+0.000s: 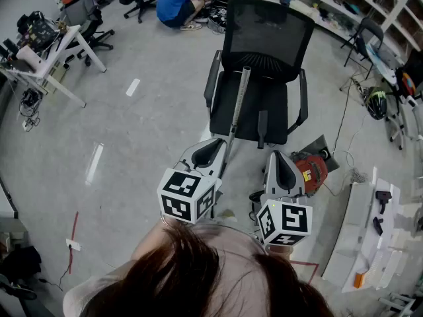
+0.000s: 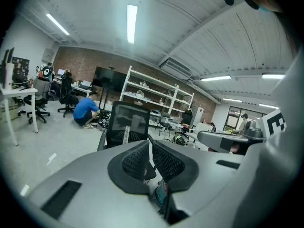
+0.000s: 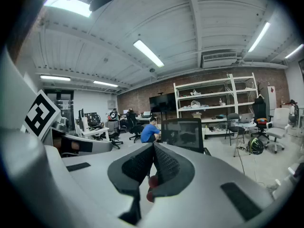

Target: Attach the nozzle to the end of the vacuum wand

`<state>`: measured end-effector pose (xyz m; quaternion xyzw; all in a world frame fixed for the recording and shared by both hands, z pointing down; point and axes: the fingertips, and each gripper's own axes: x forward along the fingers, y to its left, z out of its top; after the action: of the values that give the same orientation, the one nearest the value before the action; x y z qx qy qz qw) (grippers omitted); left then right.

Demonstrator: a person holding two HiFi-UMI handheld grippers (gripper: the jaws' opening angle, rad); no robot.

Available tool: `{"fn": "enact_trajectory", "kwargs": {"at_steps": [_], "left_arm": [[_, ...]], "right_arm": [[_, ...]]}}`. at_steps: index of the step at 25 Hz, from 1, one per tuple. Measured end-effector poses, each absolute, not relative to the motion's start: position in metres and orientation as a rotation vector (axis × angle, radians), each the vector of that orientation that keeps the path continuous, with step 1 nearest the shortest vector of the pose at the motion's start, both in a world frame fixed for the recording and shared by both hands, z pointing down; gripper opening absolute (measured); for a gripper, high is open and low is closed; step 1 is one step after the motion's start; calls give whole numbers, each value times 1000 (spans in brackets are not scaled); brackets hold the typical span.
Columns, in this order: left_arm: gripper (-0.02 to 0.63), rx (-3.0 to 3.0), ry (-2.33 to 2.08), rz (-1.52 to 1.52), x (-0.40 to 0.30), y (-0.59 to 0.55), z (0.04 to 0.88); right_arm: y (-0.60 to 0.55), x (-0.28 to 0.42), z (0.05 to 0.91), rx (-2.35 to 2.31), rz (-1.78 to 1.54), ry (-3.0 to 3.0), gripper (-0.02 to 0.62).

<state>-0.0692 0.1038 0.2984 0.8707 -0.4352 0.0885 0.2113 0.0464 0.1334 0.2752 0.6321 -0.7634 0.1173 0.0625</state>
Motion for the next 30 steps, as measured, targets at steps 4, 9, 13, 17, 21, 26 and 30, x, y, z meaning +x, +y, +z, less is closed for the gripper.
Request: {"fn": "enact_trajectory", "kwargs": {"at_steps": [4,9,13,17,21,26,30], "left_arm": [[18,2418,-1207,244,-73,94,300],[18,2427,-1193,255,-79,84,303],[18,2435,-1177,261,-84,69,306],[18,2446,-1149,262,-92,54,310],[18,2477,-1104,282,-98,40,312],[18,2497,-1068,307,-113,25,317],[18,2514,-1021,308,-121,16,316]], "right_arm": [[125,43,277,1917,352,-2297,25],[115,35,279,1930,380,-2311,25],[101,29,283,1943,386,-2298,25],[88,23,285,1974,384,-2273,25],[76,20,288,2030,382,-2221,25],[63,10,291,2083,393,-2181,25],[54,2,290,2103,369,-2135,25]]}}
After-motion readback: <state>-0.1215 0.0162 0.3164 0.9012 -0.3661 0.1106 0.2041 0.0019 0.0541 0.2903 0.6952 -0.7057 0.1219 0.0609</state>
